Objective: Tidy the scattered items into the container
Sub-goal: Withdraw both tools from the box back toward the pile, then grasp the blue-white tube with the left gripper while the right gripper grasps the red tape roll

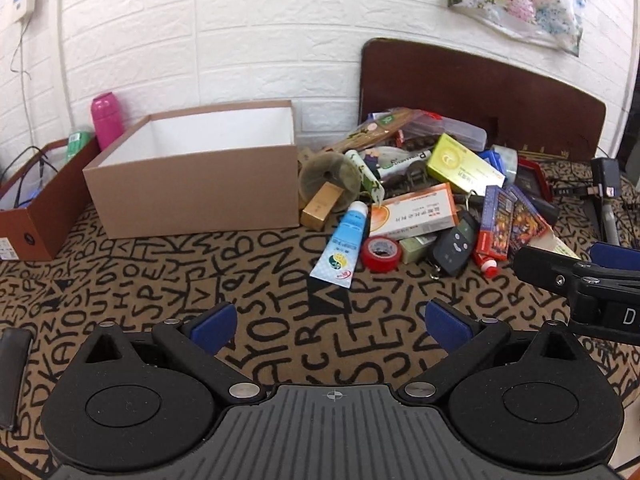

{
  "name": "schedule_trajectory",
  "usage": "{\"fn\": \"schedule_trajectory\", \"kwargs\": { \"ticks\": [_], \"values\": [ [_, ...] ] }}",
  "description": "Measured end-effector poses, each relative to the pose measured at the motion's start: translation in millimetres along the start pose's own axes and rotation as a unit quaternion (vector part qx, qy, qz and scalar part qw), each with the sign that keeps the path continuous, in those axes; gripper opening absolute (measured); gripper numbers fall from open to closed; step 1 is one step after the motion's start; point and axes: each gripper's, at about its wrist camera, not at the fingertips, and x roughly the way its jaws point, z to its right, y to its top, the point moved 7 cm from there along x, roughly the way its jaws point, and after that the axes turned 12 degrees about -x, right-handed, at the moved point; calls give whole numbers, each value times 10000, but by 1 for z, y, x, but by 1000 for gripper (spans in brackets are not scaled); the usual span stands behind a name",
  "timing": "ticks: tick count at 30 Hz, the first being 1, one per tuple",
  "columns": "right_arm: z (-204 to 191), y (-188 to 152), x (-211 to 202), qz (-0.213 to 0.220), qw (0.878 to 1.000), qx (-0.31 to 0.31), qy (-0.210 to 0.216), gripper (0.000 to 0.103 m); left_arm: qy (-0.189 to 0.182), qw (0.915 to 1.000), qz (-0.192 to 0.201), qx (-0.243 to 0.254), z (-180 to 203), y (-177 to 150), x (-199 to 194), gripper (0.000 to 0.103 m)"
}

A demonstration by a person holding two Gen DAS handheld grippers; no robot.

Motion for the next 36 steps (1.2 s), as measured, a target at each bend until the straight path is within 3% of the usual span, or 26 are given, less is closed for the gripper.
{"fn": "schedule_trajectory", "kwargs": {
  "ticks": [10,36],
  "values": [
    [-1,-8,-13,-39,9998,-215,7,103,140,9999,14,-99,-1,-2,-6,103],
    [2,-15,10,-307,9992,-237,28,103,249,9995,-198,-75,-7,-1,20,103]
  ]
}}
